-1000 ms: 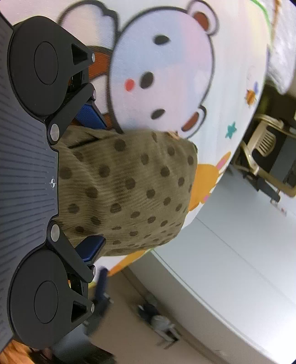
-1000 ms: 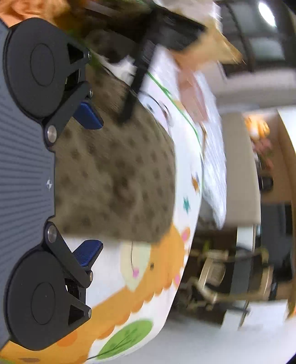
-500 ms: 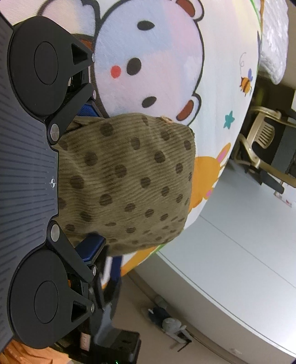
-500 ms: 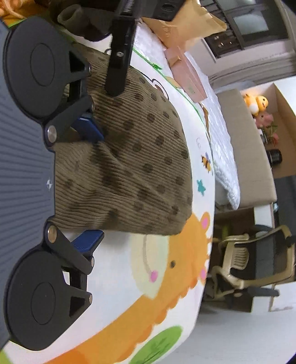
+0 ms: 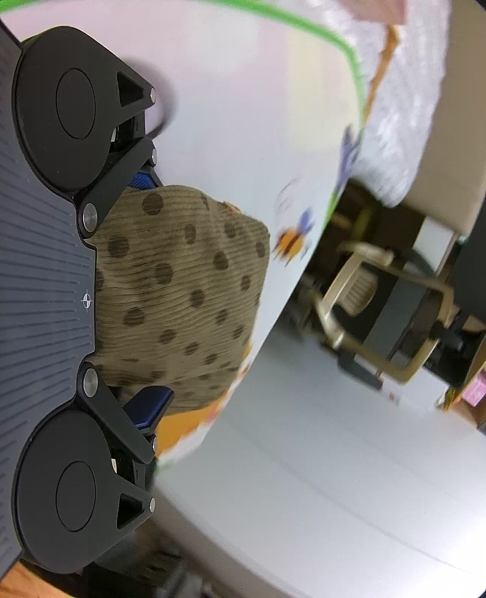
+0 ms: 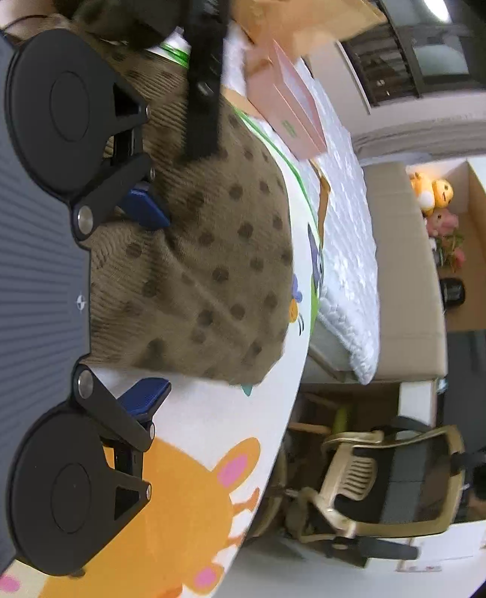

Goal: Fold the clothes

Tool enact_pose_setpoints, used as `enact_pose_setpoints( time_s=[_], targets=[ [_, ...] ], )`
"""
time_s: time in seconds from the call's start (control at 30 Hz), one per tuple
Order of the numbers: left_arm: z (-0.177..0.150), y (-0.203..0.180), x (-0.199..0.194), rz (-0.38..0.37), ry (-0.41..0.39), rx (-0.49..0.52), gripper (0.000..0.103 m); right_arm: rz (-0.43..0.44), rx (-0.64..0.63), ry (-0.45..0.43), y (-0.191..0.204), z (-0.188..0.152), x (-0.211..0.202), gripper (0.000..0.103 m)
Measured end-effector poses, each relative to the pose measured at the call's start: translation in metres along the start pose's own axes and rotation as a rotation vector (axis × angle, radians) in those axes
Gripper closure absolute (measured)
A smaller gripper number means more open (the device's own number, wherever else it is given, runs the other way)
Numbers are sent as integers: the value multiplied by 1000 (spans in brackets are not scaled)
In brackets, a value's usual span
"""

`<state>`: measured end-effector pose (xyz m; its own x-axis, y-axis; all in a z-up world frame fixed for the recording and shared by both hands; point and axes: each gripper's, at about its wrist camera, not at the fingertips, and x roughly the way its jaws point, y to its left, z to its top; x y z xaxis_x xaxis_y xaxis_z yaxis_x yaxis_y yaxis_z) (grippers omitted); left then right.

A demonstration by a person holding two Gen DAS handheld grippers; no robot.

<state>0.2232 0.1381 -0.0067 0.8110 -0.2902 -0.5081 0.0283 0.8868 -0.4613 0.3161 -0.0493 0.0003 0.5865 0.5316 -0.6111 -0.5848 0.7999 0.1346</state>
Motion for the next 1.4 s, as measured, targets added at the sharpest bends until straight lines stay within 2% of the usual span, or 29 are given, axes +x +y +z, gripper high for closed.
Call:
enact_pose_setpoints(
  time_s=[0.13, 0.33, 0.4, 0.47, 0.57, 0.63, 0.77, 0.83, 0.93, 1.2, 1.3, 1.33, 1.4],
  targets=[
    [6, 15, -7, 4, 7, 3, 3, -31, -4, 27, -14, -9, -3, 7],
    [21, 7, -52, -71, -112, 57, 3, -59, -42, 30, -24, -29, -29, 6],
    [33, 0, -46, -110, -129, 58, 3, -73, -71, 16, -20, -29, -36, 5],
    [42, -7, -26, -136, -108, 63, 3, -94, -106, -12, -12, -25, -44, 5],
    [49, -8, 19, -167, 3, 50, 3, -33, -168, -76, 4, -17, -62, 3],
    [50, -8, 38, -170, 30, 56, 3, 23, -225, -88, 18, -14, -66, 2],
    [48, -16, 46, -149, 44, 101, 2, 97, -217, -55, 43, -11, -47, 2],
    [45, -15, 43, -150, 41, 121, 2, 124, -199, 1, 52, -16, -29, 2],
    [40, -14, 37, -152, 40, 156, 2, 140, -189, 27, 55, -28, -20, 1],
    [32, -14, 29, -144, 16, 213, 2, 116, -267, 70, 57, -37, -49, 1],
    [27, -18, 11, -124, -18, 212, 2, 122, -266, 75, 52, -34, -65, 0],
    [25, -19, 3, -129, -30, 205, 2, 122, -263, 74, 47, -30, -69, 0],
    [16, -17, -18, -187, -49, 179, 2, 94, -224, 51, 34, -15, -69, 0]
  ],
)
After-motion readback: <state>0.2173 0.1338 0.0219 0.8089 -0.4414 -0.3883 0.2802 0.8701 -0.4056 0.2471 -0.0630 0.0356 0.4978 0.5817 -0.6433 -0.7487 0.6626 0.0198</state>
